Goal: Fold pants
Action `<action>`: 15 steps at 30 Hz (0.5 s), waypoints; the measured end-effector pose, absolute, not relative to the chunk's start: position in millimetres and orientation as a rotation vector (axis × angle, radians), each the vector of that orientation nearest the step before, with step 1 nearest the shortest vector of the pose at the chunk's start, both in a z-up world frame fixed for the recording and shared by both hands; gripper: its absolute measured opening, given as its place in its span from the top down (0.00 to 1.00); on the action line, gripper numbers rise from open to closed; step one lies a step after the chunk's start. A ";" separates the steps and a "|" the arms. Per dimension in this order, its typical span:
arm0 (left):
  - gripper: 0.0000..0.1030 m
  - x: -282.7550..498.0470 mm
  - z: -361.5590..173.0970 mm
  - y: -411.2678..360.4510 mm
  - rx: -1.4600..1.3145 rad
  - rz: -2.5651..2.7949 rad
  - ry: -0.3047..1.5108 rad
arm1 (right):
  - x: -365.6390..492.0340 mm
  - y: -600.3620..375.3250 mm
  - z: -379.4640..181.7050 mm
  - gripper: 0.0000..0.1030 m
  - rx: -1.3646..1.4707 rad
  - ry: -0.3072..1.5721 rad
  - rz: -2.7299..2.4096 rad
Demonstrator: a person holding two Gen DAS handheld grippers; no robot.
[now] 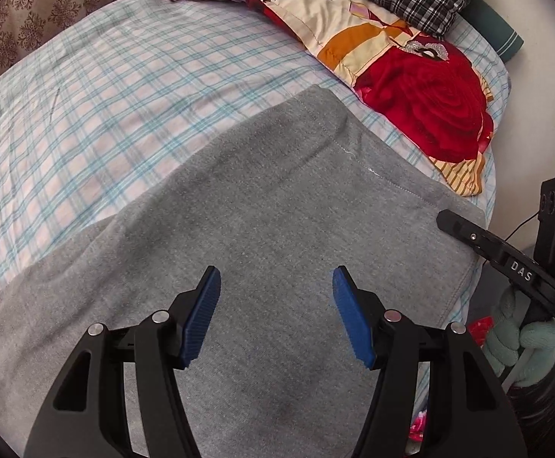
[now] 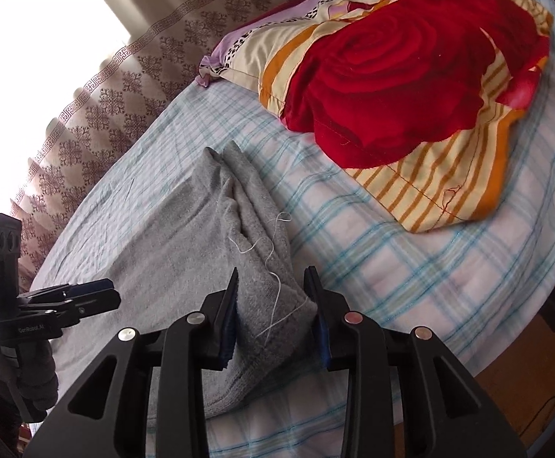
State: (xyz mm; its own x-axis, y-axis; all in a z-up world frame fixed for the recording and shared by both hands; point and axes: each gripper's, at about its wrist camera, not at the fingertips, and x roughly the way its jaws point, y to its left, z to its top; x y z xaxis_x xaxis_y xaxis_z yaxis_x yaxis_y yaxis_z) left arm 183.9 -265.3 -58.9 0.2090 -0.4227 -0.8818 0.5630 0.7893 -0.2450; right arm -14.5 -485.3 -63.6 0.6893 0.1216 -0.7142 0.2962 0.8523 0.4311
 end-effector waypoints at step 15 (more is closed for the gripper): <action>0.22 205.1 -34.4 -258.1 -0.144 -0.806 1.216 | -17.4 -356.1 -8.1 0.74 0.051 0.727 -0.013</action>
State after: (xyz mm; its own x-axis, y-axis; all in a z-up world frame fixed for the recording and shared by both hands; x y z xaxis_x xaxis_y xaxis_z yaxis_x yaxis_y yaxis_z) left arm 205.1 -258.1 -34.4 0.1133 -0.6201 -0.7763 0.4742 0.7204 -0.5061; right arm -17.4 -356.0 -8.1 0.7473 0.0060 -0.6645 0.0296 0.9987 0.0422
